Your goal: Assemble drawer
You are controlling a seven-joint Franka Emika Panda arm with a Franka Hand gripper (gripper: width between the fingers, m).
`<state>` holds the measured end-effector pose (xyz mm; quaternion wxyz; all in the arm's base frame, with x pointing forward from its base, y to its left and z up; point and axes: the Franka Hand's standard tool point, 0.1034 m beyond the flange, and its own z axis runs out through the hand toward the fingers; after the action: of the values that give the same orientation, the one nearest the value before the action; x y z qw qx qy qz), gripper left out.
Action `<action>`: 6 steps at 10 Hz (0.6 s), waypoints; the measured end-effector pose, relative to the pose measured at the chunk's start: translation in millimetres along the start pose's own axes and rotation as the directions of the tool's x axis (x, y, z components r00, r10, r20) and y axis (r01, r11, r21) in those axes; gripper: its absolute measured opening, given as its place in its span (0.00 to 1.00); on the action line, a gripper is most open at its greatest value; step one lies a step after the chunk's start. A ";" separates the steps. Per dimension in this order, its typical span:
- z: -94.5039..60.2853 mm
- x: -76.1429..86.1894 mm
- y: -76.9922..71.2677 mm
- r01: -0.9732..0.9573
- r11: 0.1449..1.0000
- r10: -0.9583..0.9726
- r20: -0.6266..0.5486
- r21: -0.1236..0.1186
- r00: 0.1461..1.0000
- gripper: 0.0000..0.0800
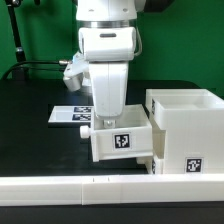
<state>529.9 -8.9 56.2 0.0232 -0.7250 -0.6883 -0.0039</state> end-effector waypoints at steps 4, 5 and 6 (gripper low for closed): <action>2.3 6.0 5.8 0.024 1.000 -0.024 0.002 -0.003 1.000 0.05; 2.4 5.2 5.7 0.023 1.000 -0.023 0.002 -0.002 1.000 0.05; 2.4 5.0 5.7 0.022 1.000 -0.022 0.002 -0.002 1.000 0.05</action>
Offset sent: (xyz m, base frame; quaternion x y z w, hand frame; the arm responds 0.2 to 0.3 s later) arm 0.0000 0.0000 0.0000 0.0000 0.0000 0.0000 1.0000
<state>535.8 -4.1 53.8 0.0216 -0.7173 -0.6964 -0.0043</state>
